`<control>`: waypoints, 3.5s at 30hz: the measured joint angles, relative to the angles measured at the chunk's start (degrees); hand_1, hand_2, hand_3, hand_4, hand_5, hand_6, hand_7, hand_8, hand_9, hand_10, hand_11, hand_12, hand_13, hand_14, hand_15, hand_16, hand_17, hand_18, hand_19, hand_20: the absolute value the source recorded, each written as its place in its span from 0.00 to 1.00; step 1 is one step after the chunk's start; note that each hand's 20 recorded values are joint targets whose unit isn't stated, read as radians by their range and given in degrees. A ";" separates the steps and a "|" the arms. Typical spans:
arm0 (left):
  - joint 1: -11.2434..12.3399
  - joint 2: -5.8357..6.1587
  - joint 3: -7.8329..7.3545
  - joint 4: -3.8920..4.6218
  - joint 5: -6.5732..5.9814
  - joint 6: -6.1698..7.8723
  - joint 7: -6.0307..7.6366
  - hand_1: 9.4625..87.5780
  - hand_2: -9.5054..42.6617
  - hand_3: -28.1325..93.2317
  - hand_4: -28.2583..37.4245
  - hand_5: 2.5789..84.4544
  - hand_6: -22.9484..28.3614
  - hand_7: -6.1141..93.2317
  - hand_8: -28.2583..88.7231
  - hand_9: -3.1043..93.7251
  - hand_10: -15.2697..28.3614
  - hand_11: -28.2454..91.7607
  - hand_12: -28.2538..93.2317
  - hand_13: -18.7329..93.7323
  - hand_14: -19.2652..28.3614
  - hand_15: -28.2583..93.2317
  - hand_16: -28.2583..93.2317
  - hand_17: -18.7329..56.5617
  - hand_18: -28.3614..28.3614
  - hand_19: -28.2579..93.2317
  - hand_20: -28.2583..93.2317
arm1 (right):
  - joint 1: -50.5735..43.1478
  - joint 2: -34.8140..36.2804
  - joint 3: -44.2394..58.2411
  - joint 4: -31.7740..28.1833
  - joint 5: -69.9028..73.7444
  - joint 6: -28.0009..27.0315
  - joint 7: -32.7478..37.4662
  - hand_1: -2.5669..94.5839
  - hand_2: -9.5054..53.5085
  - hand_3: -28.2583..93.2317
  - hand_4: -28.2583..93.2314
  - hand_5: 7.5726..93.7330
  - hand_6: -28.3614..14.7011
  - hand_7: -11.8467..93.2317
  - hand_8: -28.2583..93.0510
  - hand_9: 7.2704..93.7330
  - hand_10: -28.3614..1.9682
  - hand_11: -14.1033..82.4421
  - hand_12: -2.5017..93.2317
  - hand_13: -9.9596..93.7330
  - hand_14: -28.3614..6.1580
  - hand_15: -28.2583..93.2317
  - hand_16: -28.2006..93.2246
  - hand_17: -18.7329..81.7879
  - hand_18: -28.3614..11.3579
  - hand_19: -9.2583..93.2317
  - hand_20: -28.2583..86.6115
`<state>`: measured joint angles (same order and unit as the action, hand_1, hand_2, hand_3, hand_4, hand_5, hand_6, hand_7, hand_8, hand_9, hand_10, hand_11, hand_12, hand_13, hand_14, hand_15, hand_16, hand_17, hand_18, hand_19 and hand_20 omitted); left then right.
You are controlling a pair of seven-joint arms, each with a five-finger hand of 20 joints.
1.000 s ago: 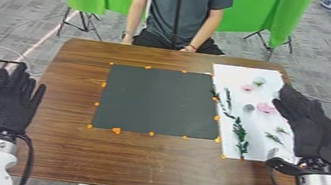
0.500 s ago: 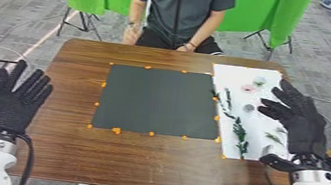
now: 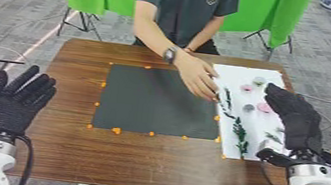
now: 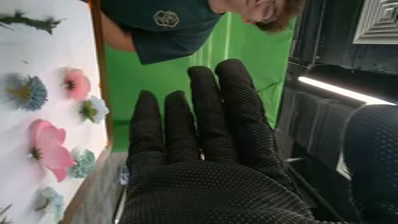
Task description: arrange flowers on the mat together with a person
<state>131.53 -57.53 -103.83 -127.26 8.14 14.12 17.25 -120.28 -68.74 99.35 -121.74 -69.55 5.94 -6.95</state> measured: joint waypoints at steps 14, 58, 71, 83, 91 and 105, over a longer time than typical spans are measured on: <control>0.35 0.01 -0.01 -0.19 -1.52 0.73 0.56 0.18 0.44 0.81 0.00 0.52 0.62 0.20 0.15 0.45 0.76 0.44 0.32 0.44 0.76 0.52 0.19 0.18 0.75 0.48 0.33 | -0.34 0.01 0.87 -0.04 -0.37 0.23 0.32 0.09 0.35 0.91 0.00 0.49 0.51 0.23 0.13 0.37 0.50 0.23 0.10 0.35 0.56 0.31 0.28 0.32 0.53 0.31 0.30; 1.37 -0.60 -0.28 -0.29 -1.45 0.68 1.17 0.18 0.44 0.81 0.00 0.51 0.62 0.20 0.16 0.45 0.75 0.43 0.32 0.44 0.76 0.51 0.19 0.18 0.75 0.48 0.33 | -2.45 6.18 5.05 -4.37 -47.80 -1.31 21.87 0.24 0.02 0.86 0.03 0.33 0.48 0.23 0.15 0.25 0.31 0.22 0.15 0.32 0.39 0.40 0.32 0.29 0.30 0.54 0.29; 1.43 -0.89 -0.23 -0.34 -1.45 0.82 1.14 0.18 0.44 0.82 0.00 0.50 0.62 0.21 0.16 0.45 0.76 0.45 0.33 0.44 0.76 0.53 0.19 0.17 0.75 0.49 0.34 | -1.91 14.69 0.98 0.09 -78.17 9.24 34.99 0.28 0.00 0.78 0.00 0.56 0.49 0.29 0.13 0.41 0.27 0.80 0.61 0.47 0.18 0.89 0.68 0.41 0.11 0.86 0.64; 0.35 -0.28 0.61 -0.31 -1.99 2.86 1.13 0.18 0.45 0.83 0.00 0.50 0.62 0.22 0.15 0.46 0.76 0.46 0.33 0.44 0.77 0.54 0.18 0.17 0.75 0.49 0.34 | -0.54 15.50 -0.70 1.17 -75.47 -2.41 40.86 0.39 0.00 0.67 0.00 0.69 0.56 0.29 0.13 0.53 0.38 0.81 0.64 0.57 0.21 0.89 0.74 0.48 0.09 0.90 0.71; -0.34 -0.15 0.57 -0.20 -2.74 2.97 1.37 0.18 0.45 0.83 0.00 0.49 0.62 0.22 0.15 0.46 0.76 0.46 0.33 0.44 0.77 0.54 0.18 0.17 0.76 0.50 0.34 | 0.68 15.02 -2.20 5.26 -72.56 -5.24 42.31 0.43 0.00 0.67 0.00 0.67 0.57 0.30 0.13 0.52 0.39 0.81 0.62 0.56 0.23 0.88 0.74 0.48 0.11 0.88 0.70; -0.79 -0.07 0.63 0.00 -2.96 3.06 1.55 0.18 0.45 0.83 0.00 0.50 0.62 0.22 0.15 0.46 0.76 0.46 0.33 0.44 0.77 0.54 0.18 0.18 0.75 0.50 0.34 | 0.44 13.32 -3.19 6.01 -67.42 -6.87 45.14 0.52 0.00 0.75 0.00 0.70 0.62 0.48 0.28 0.59 0.45 0.82 0.60 0.61 0.28 0.88 0.72 0.51 0.11 0.89 0.68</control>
<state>130.74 -57.60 -103.20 -127.27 5.18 17.19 18.80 -119.84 -55.42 96.16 -115.73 -136.97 -0.93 38.19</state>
